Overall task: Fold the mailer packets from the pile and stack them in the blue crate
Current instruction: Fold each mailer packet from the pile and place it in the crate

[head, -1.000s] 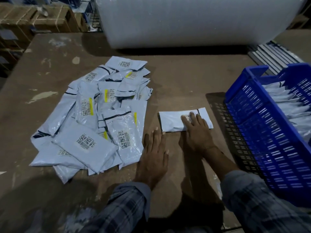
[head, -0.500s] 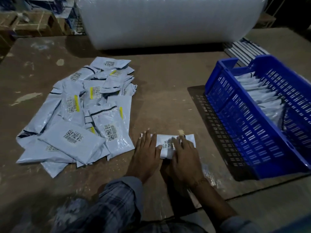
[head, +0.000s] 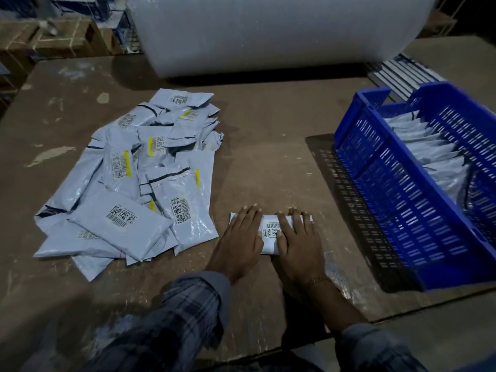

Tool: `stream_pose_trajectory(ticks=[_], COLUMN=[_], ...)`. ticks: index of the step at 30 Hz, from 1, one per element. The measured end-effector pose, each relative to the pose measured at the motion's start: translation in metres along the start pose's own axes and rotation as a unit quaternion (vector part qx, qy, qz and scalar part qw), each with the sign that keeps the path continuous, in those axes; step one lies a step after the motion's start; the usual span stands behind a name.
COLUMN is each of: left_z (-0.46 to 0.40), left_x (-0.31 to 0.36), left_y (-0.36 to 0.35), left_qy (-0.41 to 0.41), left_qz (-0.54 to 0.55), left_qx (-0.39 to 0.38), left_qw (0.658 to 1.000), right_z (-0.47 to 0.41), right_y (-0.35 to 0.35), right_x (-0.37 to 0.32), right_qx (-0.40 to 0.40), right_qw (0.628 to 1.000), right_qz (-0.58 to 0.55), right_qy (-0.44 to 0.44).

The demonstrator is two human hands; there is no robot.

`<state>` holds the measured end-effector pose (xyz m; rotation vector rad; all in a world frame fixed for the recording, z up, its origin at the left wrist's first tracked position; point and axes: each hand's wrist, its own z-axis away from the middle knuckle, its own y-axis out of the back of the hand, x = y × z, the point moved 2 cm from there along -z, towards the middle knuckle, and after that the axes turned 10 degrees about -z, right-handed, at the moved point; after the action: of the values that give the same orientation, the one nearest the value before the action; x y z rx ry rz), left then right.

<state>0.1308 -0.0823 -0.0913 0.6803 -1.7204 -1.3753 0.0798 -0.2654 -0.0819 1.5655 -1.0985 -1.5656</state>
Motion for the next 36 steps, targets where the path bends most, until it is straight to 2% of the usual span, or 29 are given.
stream_pose_trajectory(ticks=[9, 15, 19, 23, 26, 28, 33, 36], left_z=[0.007, -0.003, -0.009, 0.004, 0.010, 0.007, -0.006, -0.004], left_x=[-0.001, -0.005, -0.007, -0.005, -0.005, -0.011, -0.021, -0.018], left_y=[-0.003, -0.004, -0.007, -0.004, 0.000, 0.001, -0.004, -0.007], left_qy=[-0.013, 0.056, 0.078, 0.009, -0.053, -0.063, 0.021, 0.017], left_qz=[-0.045, -0.034, -0.054, -0.084, -0.064, -0.054, -0.043, -0.052], left_qx=[-0.006, -0.004, -0.004, -0.028, -0.022, -0.021, -0.017, -0.013], left_qw=[0.999, 0.998, 0.995, 0.996, 0.996, 0.996, 0.999, 0.998], right_z=[-0.032, -0.011, 0.008, -0.014, -0.018, -0.014, 0.018, 0.011], right_y=[-0.001, 0.003, 0.000, -0.003, -0.006, -0.003, 0.003, 0.000], right_x=[-0.002, -0.007, -0.014, -0.009, -0.007, -0.008, -0.019, -0.018], right_qx=[-0.057, -0.029, -0.031, -0.042, -0.051, -0.043, -0.019, -0.023], right_qw=[0.996, 0.998, 0.996, 0.994, 0.995, 0.997, 0.999, 0.999], right_qz=[0.027, 0.031, 0.010, 0.008, 0.019, 0.014, 0.009, 0.013], right_qy=[-0.058, -0.043, -0.081, -0.097, -0.082, -0.065, -0.033, -0.047])
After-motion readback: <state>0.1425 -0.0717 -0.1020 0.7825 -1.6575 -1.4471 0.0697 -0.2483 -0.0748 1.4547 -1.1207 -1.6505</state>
